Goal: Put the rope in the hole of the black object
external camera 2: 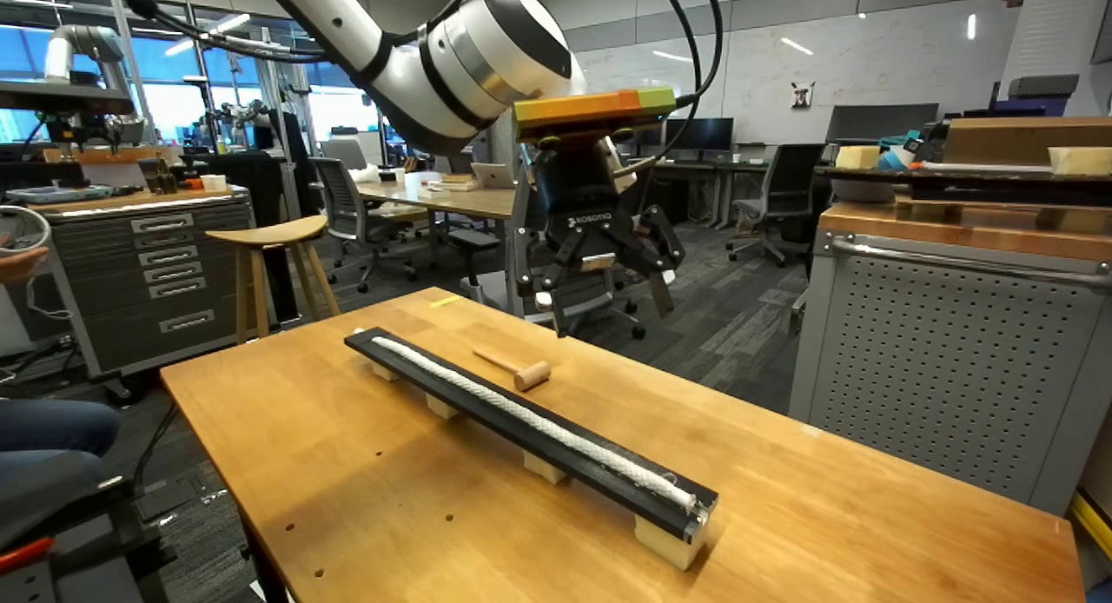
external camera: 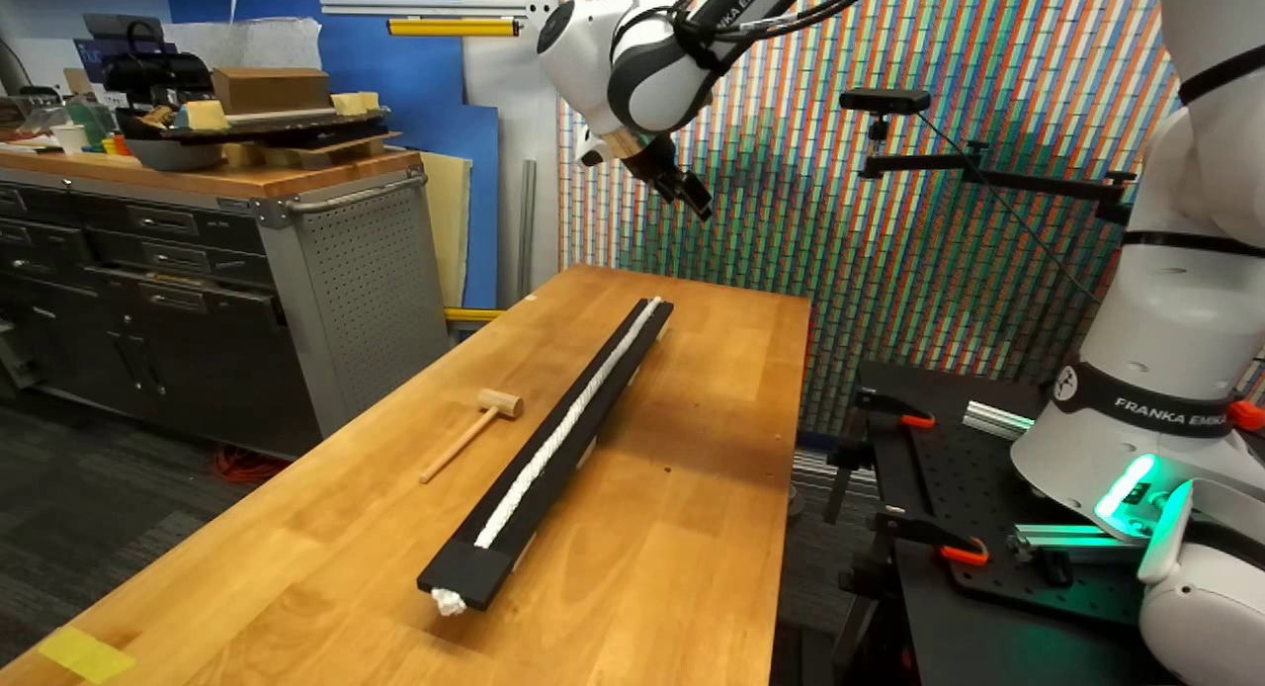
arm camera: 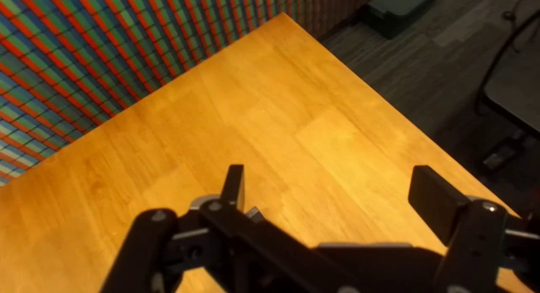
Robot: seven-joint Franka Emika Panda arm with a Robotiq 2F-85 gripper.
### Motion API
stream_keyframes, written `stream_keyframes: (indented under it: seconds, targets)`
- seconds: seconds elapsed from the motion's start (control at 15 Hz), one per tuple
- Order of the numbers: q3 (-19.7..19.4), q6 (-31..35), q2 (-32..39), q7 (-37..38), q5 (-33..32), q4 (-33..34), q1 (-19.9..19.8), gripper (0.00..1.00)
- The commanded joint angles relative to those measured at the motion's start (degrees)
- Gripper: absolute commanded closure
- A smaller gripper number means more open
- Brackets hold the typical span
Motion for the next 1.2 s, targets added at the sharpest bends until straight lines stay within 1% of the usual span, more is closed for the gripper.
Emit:
stream_keyframes:
  seconds: [0.0,0.2,0.6,0.8,0.93,1.0,1.13]
  targets:
    - [0.72,-6.12,0.12,-2.02,11.02,4.60,-1.37,0.00]
    - [0.05,-9.40,0.40,-1.41,19.80,7.33,-2.23,0.00]
    - [0.04,-17.52,1.71,0.95,36.22,13.06,-5.18,0.00]
    - [0.33,-18.49,2.15,1.15,44.90,14.03,-7.06,0.00]
    - [0.63,-16.48,1.41,0.77,50.46,12.85,-7.92,0.00]
    - [-0.16,-16.07,1.02,0.73,46.24,11.43,-6.57,0.00]
    - [-0.16,-16.05,1.02,0.72,48.74,11.46,-7.00,0.00]
